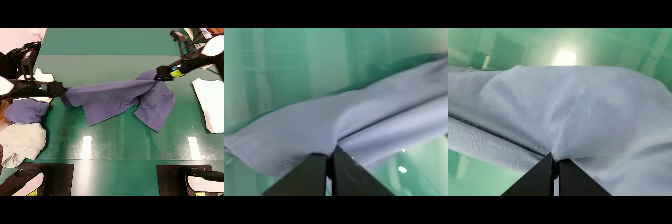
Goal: Fold the shirts.
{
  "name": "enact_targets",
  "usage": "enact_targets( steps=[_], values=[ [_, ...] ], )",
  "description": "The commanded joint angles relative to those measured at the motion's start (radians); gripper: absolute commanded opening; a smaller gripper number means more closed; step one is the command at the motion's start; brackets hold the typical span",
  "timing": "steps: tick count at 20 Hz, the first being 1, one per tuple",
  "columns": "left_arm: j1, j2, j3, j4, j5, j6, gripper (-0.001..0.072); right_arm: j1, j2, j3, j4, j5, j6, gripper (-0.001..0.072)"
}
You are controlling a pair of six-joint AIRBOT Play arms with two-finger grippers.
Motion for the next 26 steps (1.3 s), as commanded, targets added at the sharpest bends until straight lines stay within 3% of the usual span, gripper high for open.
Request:
enact_targets(
  steps=[1, 8, 9, 10, 11, 13, 18, 26],
  values=[
    [0.000, -0.201, 0.067, 0.018, 0.166, 0.003, 0.0022, -0.002, -0.100, -0.026, 0.000, -0.215, 0.002, 0.0014],
    [0.000, -0.524, 0.359, -0.023, 0.175, 0.002, 0.0025, -0.003, -0.182, -0.026, 0.000, -0.379, 0.002, 0.0031],
    [0.000, -0.533, 0.360, -0.023, 0.180, 0.002, 0.0189, -0.003, -0.190, -0.025, 0.000, -0.382, 0.002, 0.0161],
    [0.000, -0.537, 0.360, -0.023, 0.182, 0.002, 0.0422, -0.003, -0.196, -0.025, 0.000, -0.385, 0.002, 0.0310],
    [0.002, -0.537, 0.360, -0.020, 0.181, 0.002, 0.0480, -0.003, -0.198, -0.025, 0.000, -0.386, 0.002, 0.0343],
    [0.015, -0.528, 0.366, -0.019, 0.159, 0.002, 0.0480, -0.010, -0.192, -0.026, -0.002, -0.386, 0.002, 0.0343],
    [0.067, -0.463, 0.358, 0.001, -0.217, 0.029, 0.0480, -0.082, -0.055, -0.040, -0.001, -0.204, -0.066, 0.0342],
    [-0.120, -0.230, -0.196, -0.164, -0.133, 0.055, 0.0481, -0.193, 0.293, -0.325, 0.000, -0.093, -0.098, 0.0341]
  ],
)
